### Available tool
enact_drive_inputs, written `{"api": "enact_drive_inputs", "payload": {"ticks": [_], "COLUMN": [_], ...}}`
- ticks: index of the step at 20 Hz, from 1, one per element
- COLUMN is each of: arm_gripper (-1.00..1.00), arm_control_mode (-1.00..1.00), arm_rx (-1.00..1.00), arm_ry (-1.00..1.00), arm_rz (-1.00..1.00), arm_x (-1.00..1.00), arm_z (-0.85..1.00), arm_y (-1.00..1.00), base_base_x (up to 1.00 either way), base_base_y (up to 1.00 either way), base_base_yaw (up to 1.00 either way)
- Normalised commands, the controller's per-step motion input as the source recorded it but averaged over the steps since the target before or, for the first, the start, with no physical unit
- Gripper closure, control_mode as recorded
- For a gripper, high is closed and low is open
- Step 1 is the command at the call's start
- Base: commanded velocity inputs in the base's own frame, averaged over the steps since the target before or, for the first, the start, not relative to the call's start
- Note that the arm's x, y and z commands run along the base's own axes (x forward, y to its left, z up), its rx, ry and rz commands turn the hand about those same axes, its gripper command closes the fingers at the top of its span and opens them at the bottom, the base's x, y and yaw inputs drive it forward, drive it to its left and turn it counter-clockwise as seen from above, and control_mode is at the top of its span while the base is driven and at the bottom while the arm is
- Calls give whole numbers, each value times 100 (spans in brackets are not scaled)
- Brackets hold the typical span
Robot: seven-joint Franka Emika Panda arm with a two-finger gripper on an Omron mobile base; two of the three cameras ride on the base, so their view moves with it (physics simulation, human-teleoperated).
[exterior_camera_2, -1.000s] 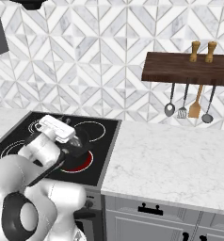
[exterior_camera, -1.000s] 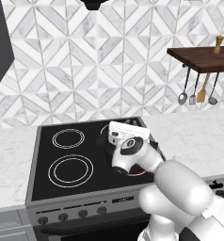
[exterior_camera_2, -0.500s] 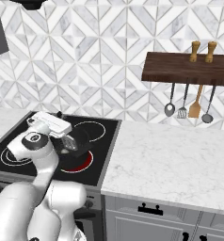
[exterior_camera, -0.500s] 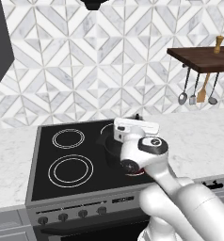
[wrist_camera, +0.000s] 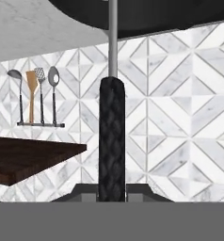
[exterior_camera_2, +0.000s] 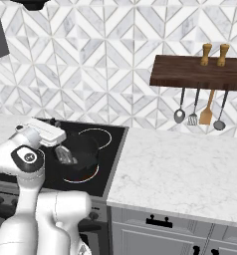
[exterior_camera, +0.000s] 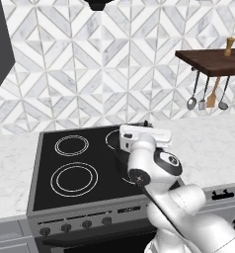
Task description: Put the mushroom and lemon wedge in the pot. Retrieve the spatula and lightly stir the vegetables in the pot.
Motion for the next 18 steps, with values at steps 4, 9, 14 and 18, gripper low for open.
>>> {"api": "enact_drive_inputs", "payload": {"ticks": [4,9,14,18], "arm_gripper": [100,100,100,100], "arm_control_mode": [-100,-100,-100,-100], "arm_rx": [0,0,4,5], "arm_ry": [2,-7,-11,0], "arm_rz": [3,4,6,2], "arm_x": [2,19,64,41], "arm_z": [-66,-38,-19,-44], "arm_y": [1,0,-13,-28], "base_base_x": [0,0,0,0], "base_base_y": [0,0,0,0], "base_base_yaw": [0,0,0,0]}}
